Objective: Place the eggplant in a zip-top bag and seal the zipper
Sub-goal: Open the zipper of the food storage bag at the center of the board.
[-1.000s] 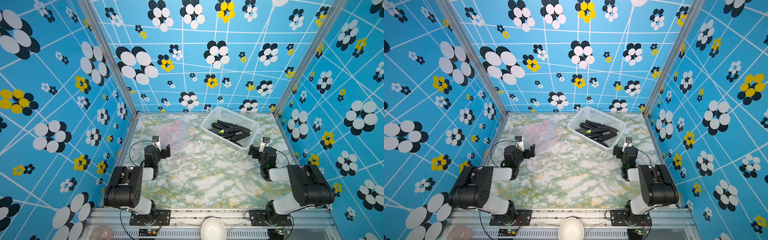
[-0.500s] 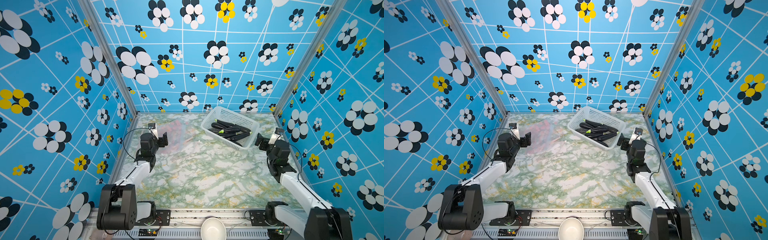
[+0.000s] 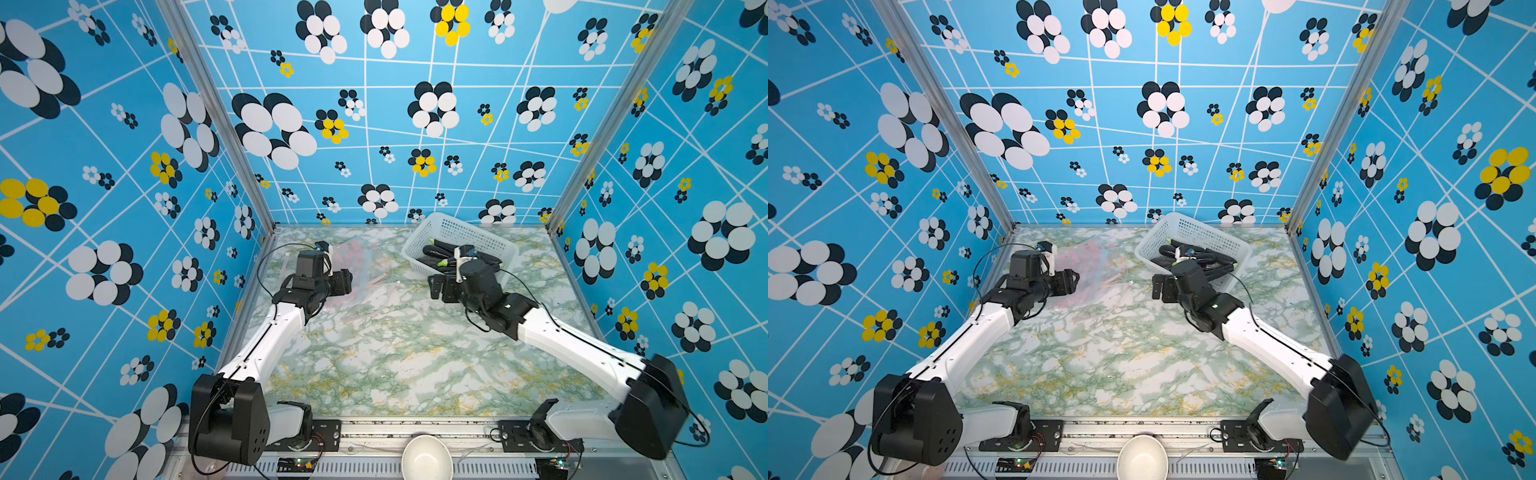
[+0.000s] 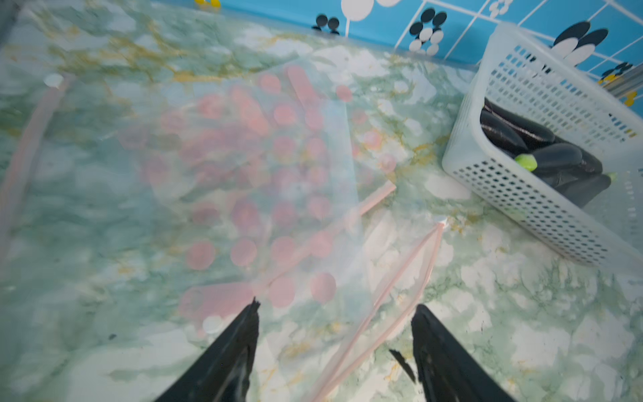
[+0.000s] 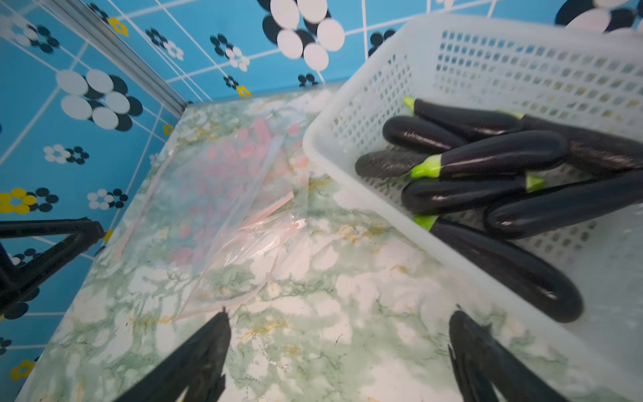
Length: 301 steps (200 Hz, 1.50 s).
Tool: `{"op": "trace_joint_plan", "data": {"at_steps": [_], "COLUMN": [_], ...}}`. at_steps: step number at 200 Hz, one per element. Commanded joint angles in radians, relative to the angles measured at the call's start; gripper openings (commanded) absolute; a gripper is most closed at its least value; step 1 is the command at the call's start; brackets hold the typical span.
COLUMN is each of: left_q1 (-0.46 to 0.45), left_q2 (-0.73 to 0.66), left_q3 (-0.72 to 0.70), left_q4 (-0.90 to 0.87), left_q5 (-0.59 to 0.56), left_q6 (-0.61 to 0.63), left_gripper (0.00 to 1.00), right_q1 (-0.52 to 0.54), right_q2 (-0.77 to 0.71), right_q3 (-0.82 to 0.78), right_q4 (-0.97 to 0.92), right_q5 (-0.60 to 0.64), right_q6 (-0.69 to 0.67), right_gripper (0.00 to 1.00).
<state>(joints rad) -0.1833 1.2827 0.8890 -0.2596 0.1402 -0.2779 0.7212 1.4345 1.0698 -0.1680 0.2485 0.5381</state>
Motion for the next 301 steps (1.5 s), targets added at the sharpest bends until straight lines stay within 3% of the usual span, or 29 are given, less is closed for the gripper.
{"op": "trace_joint_plan", "data": {"at_steps": [1, 15, 31, 60, 129, 179, 224, 260, 301], "left_q1": [-0.038, -0.038, -0.038, -0.019, 0.01, 0.013, 0.018, -0.009, -0.206], "left_q2": [-0.049, -0.061, -0.075, -0.107, -0.157, -0.139, -0.149, -0.156, -0.173], "left_q3": [-0.091, -0.132, -0.151, -0.162, -0.182, -0.156, -0.139, -0.128, -0.157], "left_q4": [-0.054, -0.044, -0.053, -0.068, -0.036, -0.034, -0.076, -0.084, -0.076], "left_q5": [-0.019, -0.027, -0.046, -0.078, -0.072, 0.032, 0.141, 0.195, 0.077], "left_q6": [-0.11, -0.164, -0.185, -0.174, -0.165, -0.185, -0.212, -0.112, 0.068], "left_gripper": [0.72, 0.72, 0.71, 0.71, 0.7, 0.7, 0.7, 0.69, 0.72], "right_q1": [0.046, 0.07, 0.089, 0.111, 0.124, 0.123, 0.123, 0.124, 0.118], "right_q2": [0.205, 0.312, 0.403, 0.527, 0.706, 0.762, 0.691, 0.494, 0.307], "right_q3": [0.164, 0.247, 0.301, 0.359, 0.457, 0.495, 0.432, 0.218, 0.077], "right_q4": [-0.063, -0.061, -0.047, -0.056, 0.003, 0.041, 0.068, 0.162, 0.187], "right_q5": [-0.035, -0.036, -0.043, -0.067, -0.113, -0.103, -0.083, -0.088, -0.124], "right_q6": [0.173, 0.241, 0.292, 0.293, 0.33, 0.3, 0.241, 0.147, 0.109], "right_gripper": [1.0, 0.96, 0.84, 0.68, 0.49, 0.32, 0.0, 0.0, 0.0]}}
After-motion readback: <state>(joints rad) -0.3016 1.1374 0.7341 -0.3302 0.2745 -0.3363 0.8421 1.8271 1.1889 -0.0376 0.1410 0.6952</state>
